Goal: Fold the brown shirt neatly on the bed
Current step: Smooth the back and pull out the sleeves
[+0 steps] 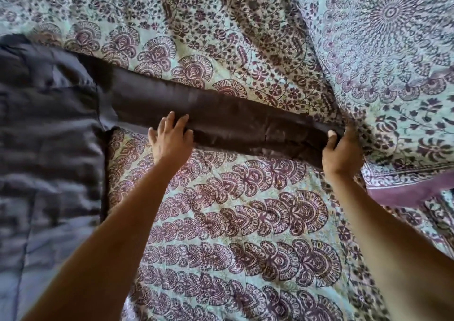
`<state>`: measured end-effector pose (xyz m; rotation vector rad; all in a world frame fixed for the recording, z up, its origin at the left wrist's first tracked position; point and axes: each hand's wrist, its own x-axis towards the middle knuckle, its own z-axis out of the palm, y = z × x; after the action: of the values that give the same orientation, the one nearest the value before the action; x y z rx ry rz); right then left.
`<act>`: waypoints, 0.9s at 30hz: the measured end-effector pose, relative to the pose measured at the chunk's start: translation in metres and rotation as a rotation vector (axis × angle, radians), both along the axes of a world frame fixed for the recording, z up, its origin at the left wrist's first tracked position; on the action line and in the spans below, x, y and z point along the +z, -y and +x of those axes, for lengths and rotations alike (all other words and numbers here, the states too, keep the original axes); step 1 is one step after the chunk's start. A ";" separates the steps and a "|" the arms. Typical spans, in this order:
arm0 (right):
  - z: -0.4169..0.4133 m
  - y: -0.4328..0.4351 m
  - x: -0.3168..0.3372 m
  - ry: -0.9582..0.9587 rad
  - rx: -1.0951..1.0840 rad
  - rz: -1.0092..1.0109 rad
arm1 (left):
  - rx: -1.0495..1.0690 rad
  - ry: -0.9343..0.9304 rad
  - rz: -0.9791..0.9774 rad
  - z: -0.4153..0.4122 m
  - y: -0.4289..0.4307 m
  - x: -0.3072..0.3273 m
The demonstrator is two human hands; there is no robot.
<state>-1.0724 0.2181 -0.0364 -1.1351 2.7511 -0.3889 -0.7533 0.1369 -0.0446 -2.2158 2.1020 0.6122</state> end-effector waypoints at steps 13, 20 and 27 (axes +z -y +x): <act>0.003 0.051 -0.009 -0.068 -0.211 0.016 | -0.181 -0.320 -0.104 0.040 0.016 -0.003; 0.124 0.097 -0.010 -0.103 0.315 -0.072 | 0.100 -0.190 -0.317 0.115 0.075 0.004; 0.255 0.174 -0.018 0.048 0.628 0.002 | 0.217 0.001 -0.224 0.164 0.166 0.009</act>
<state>-0.8179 0.0444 -0.0544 -1.8558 2.1846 -0.3181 -0.5894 -0.0292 -0.0357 -2.5872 2.0355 0.4002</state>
